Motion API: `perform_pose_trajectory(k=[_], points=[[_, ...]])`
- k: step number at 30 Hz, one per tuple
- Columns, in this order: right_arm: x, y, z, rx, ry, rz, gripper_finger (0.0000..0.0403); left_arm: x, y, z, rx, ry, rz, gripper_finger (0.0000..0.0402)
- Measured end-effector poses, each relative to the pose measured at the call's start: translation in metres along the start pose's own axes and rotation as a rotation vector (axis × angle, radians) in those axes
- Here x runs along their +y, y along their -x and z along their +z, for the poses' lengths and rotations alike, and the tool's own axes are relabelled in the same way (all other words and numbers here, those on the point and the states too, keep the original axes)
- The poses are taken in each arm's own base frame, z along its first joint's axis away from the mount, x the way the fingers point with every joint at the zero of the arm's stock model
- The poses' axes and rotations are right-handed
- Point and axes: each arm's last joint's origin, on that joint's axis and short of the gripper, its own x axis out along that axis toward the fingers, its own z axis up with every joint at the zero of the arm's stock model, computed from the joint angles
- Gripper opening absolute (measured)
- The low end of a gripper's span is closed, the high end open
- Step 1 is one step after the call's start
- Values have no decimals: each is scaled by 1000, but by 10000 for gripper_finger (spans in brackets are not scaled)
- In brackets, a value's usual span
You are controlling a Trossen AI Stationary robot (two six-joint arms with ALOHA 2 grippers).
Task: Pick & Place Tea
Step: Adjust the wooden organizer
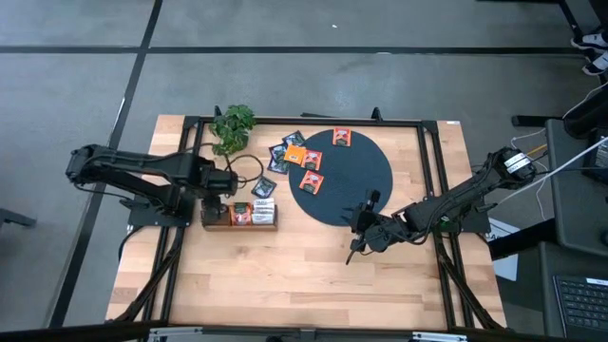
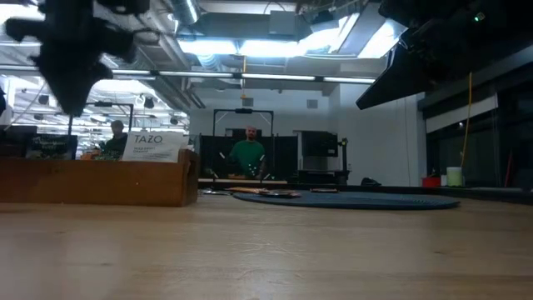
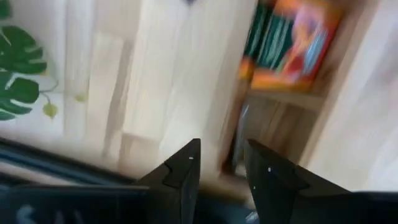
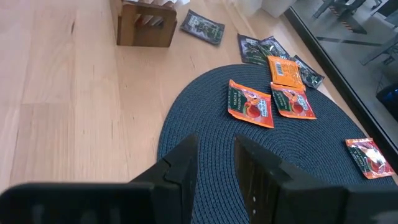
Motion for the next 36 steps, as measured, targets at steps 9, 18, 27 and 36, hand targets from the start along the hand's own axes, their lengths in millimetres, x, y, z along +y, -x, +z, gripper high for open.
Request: perform_pose_trajectory(k=[9, 18, 27, 36], points=[[0, 0, 0, 2, 7, -1, 106, -33, -6, 16, 41, 40, -273, 115], [0, 0, 0, 2, 34, -1, 106, -82, -48, 25, 177, -129, -136, 91], [0, 0, 0, 3, 32, -1, 106, -84, -62, 25, 289, -88, -47, 5], [0, 0, 0, 7, 30, 16, 106, -80, -55, 22, 252, -89, -25, 2]])
